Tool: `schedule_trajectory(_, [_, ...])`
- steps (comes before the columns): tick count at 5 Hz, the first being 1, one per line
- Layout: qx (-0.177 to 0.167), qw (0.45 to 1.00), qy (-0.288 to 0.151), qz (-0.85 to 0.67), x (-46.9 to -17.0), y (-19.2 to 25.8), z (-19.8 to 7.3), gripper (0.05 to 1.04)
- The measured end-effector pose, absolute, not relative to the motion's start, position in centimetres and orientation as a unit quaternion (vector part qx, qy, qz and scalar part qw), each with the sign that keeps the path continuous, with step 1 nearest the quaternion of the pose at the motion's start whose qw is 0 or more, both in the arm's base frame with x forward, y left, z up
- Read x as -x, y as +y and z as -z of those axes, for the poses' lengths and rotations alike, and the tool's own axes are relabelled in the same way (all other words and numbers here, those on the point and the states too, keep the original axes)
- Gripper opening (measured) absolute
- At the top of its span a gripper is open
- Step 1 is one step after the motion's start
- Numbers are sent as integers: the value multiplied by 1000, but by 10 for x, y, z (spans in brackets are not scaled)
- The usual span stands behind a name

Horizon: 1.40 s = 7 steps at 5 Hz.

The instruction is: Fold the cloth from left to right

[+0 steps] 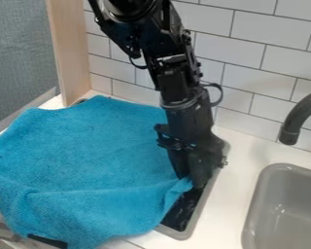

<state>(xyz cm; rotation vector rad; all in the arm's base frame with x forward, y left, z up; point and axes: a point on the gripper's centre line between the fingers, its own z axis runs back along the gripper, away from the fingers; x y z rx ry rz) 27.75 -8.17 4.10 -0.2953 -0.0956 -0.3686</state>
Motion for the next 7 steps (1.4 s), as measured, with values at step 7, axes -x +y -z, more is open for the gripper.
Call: schedule_trajectory(7, [99,967,-79,220,-266,-59,-127,999])
